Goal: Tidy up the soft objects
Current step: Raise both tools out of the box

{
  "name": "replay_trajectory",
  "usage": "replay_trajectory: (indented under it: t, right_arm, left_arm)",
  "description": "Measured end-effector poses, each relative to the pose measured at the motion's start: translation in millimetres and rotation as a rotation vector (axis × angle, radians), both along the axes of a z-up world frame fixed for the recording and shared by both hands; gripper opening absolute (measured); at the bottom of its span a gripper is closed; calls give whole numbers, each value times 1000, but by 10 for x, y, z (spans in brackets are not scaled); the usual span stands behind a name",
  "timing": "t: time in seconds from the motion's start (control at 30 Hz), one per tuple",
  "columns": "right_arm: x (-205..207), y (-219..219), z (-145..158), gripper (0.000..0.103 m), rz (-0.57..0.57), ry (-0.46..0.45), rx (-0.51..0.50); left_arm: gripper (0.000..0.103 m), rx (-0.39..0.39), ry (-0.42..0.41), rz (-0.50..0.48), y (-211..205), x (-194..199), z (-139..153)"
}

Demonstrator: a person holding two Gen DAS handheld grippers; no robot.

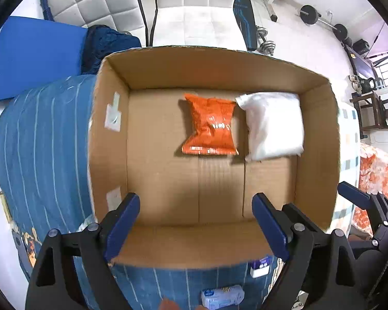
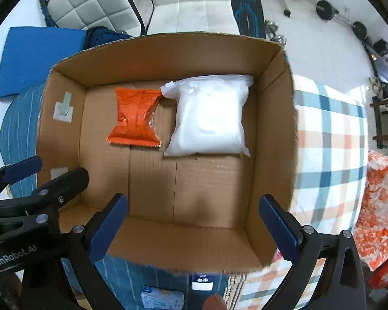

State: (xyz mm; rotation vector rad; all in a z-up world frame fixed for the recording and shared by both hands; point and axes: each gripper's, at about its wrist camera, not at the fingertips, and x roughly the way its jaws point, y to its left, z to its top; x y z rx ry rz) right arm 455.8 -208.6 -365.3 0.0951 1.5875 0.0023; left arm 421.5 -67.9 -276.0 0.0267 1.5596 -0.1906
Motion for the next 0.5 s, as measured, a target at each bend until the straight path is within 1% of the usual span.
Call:
replay_trajectory:
  t: [0.07,0.27,0.5]
  right_arm:
    - [-119,46,102,103,-1,-23,-11]
    - [-548,66,417,103,-23,-93,-1]
    - [-984,56,803,103,-37,-162,2]
  left_arm:
    - [89,7,-27,4,34,-118,88]
    - [89,17,-119,13,112,-494,414]
    - [89,32,-236,9,103,-877,774]
